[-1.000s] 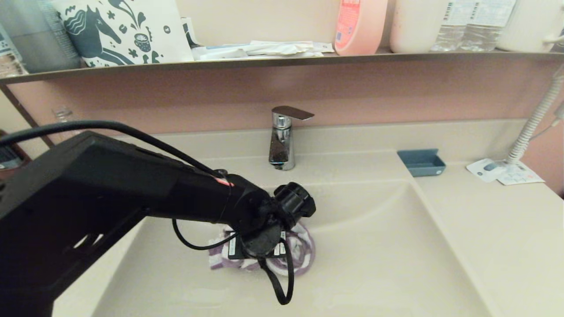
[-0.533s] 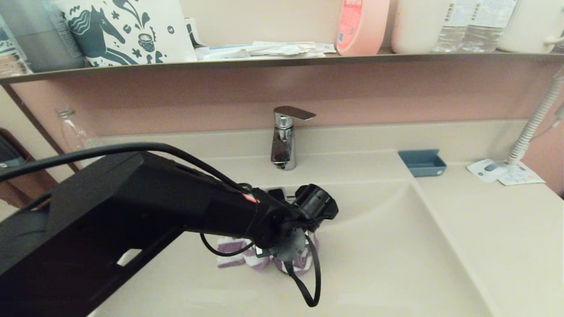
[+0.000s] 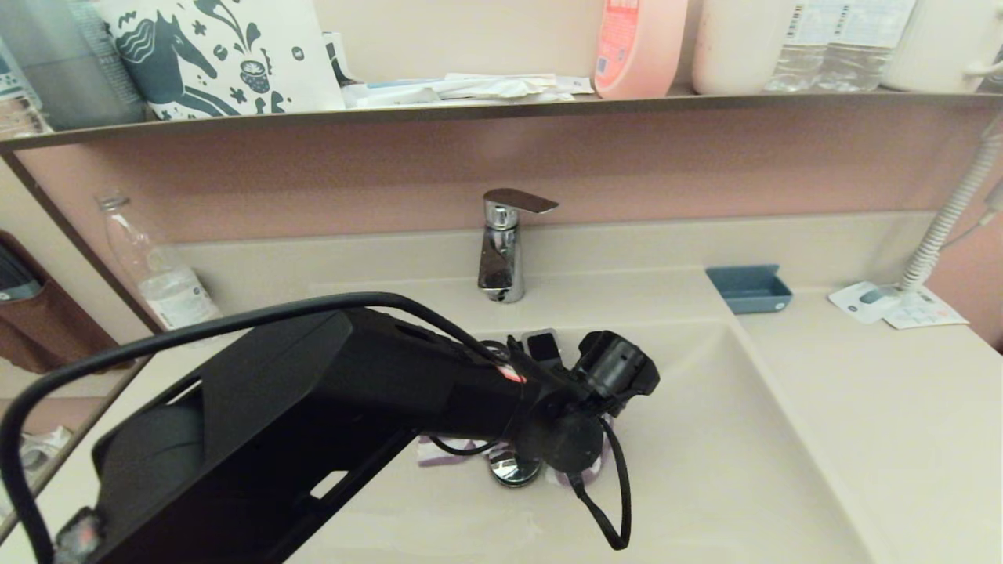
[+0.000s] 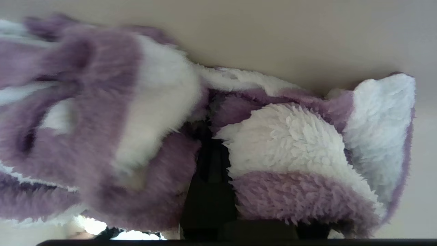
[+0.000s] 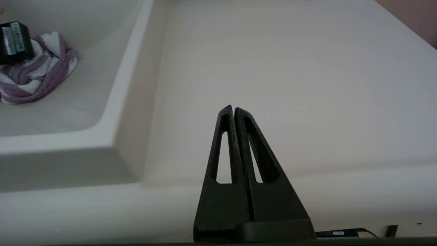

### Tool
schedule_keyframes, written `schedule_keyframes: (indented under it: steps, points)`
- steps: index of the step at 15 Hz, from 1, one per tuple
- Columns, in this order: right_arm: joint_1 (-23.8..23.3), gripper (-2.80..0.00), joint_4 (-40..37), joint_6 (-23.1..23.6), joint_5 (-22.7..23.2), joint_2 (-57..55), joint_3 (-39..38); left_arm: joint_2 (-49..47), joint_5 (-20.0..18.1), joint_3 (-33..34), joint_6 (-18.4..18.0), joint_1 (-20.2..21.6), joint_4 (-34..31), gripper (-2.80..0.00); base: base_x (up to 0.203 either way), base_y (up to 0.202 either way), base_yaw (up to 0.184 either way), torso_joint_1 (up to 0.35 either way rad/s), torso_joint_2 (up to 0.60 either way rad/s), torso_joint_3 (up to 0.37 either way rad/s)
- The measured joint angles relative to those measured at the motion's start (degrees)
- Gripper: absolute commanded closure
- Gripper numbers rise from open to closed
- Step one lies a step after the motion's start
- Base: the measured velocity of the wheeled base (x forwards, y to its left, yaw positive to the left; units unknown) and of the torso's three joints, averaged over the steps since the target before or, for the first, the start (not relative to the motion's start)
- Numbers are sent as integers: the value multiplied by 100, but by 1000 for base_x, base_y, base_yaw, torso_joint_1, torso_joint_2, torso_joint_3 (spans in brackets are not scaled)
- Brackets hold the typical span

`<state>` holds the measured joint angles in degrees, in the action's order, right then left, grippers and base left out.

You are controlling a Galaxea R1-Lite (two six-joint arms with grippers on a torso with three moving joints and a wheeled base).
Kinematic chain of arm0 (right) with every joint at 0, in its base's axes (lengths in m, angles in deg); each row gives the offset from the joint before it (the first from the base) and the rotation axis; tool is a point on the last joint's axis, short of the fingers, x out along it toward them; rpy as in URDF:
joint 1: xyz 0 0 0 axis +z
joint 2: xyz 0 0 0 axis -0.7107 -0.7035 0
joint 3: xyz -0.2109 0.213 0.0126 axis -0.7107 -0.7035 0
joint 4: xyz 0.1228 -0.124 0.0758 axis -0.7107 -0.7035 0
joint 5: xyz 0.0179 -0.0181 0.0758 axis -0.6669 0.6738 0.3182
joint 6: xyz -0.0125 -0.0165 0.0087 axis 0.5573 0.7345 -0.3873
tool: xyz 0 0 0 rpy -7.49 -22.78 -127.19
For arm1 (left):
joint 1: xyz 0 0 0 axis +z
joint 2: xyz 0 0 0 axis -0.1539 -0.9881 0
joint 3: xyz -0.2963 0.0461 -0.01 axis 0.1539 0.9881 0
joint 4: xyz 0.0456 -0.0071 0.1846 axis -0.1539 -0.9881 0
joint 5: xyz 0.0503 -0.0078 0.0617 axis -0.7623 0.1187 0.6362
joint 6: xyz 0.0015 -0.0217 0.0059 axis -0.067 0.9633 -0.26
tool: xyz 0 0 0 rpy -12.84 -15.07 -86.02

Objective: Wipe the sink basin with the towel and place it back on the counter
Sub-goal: Wipe the sink

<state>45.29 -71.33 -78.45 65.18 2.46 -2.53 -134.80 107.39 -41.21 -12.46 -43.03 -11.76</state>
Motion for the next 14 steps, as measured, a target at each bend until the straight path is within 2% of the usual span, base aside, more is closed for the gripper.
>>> schedule_keyframes:
  steps: [3,7,12,14]
  points:
    - [0,0,0,0,0,0,0,-58,-32,-656,127,-323,-680,0,0,0,0,0,0,0]
    - [0,0,0,0,0,0,0,104,-217,-1180,530,-668,-2042,0,0,0,0,0,0,0]
    - [0,0,0,0,0,0,0,925,-215,-1183,1132,-821,-3547,0,0,0,0,0,0,0]
    - [0,0,0,0,0,0,0,1400,-176,-826,1241,-889,-4144,0,0,0,0,0,0,0]
